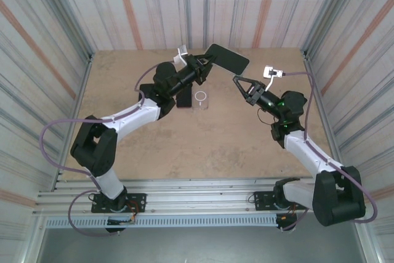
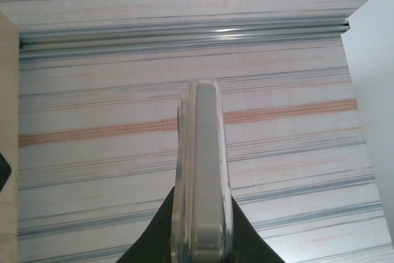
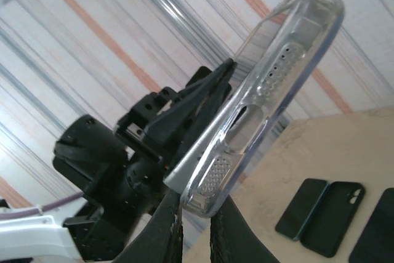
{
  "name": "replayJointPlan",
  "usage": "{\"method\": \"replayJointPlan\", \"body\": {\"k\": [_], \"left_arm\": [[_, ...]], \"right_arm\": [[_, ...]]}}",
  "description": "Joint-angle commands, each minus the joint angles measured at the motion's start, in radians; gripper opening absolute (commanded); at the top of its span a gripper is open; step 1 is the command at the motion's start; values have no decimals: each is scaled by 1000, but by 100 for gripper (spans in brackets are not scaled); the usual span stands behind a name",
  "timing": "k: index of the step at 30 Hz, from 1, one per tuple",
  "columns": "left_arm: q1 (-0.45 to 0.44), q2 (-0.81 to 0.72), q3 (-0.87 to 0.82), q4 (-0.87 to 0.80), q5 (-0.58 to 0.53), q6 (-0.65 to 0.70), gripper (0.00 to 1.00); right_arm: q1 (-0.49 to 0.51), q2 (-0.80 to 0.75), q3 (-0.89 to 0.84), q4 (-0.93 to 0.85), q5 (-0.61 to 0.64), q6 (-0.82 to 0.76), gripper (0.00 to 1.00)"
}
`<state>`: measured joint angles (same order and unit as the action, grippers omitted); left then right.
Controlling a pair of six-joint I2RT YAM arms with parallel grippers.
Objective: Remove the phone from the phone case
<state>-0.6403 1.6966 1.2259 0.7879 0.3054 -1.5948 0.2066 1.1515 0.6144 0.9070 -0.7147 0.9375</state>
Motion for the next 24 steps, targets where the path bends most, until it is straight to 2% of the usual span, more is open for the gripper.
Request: {"method": "replayJointPlan", "body": {"k": [1,7,11,14,16,17,21,24], "left_arm": [[-51,-37,86,141,197,-82,0],[-51,-51,71,119,202,-59,0],[-45,-53,91,99,219,-36,0],[-21,-68,117,30,263,32,0],[1,-83,116,-35,282,89,0],[14,-87,123,-65,302,121,0],[75,-97,121,-134,363,209,0],[115,-97,150,-203,416,305,0]], "right_arm": [[-26,37,25,-255,-5,-155,4],[-65,36,62,-260,-40,-135,4],[-65,36,96,-334,-39,-158,4],[-72,52,103,-276,-63,-97,5],[-76,60,118,-255,-103,-93,13],[-77,55,124,-272,-115,-116,21],[-89,30,159,-396,-184,-239,39],[-101,18,207,-564,-242,-403,48]]}}
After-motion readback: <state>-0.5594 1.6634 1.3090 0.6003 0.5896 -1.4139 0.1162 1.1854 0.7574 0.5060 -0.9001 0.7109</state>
